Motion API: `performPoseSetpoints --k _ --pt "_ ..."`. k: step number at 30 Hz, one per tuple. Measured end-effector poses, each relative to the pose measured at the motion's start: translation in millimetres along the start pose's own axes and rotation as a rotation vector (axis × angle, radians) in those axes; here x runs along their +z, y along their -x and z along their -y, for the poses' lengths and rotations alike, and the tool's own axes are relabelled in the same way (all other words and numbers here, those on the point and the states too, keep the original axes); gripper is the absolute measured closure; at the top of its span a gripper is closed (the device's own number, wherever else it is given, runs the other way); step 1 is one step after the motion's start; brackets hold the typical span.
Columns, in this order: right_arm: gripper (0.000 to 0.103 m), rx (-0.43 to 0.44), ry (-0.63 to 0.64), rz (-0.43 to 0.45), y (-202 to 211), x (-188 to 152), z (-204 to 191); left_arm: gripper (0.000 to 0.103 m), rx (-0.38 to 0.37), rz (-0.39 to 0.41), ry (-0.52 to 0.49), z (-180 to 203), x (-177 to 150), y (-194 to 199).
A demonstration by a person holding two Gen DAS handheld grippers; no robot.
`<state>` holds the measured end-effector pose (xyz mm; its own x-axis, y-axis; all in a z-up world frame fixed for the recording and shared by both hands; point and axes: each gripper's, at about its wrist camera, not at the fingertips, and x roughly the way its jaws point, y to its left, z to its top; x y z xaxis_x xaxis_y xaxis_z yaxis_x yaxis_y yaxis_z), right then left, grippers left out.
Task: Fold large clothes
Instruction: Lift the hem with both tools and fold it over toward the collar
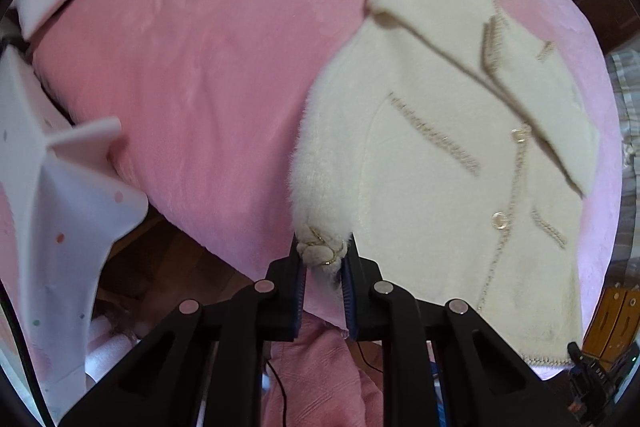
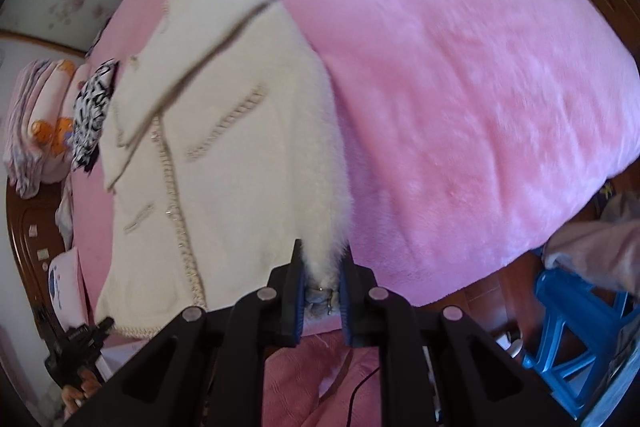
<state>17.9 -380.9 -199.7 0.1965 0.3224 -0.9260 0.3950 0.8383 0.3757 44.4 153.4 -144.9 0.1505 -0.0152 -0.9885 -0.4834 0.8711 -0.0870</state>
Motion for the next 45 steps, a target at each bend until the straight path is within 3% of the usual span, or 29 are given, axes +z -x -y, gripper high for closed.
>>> performPoseSetpoints --k 4,10,23,32,38,45 --pt "0.090 0.032 0.082 0.023 28 16 -27 0.091 -0.033 0.051 -0.027 10 3 28" --pt "0.091 0.068 0.165 0.088 69 46 -62 0.092 -0.086 0.138 -0.021 20 38 71" --pt "0.091 0.078 0.186 0.211 118 155 -129 0.094 -0.163 0.228 0.016 47 182 100" --pt "0.091 0.042 0.176 0.276 96 248 -184 0.094 -0.151 0.248 -0.058 97 293 59" --pt "0.091 -0.006 0.208 0.268 53 310 -213 0.095 -0.104 0.244 -0.124 130 341 6" --pt "0.091 -0.041 0.219 0.264 -18 374 -229 0.094 -0.109 0.255 -0.082 154 385 -76"
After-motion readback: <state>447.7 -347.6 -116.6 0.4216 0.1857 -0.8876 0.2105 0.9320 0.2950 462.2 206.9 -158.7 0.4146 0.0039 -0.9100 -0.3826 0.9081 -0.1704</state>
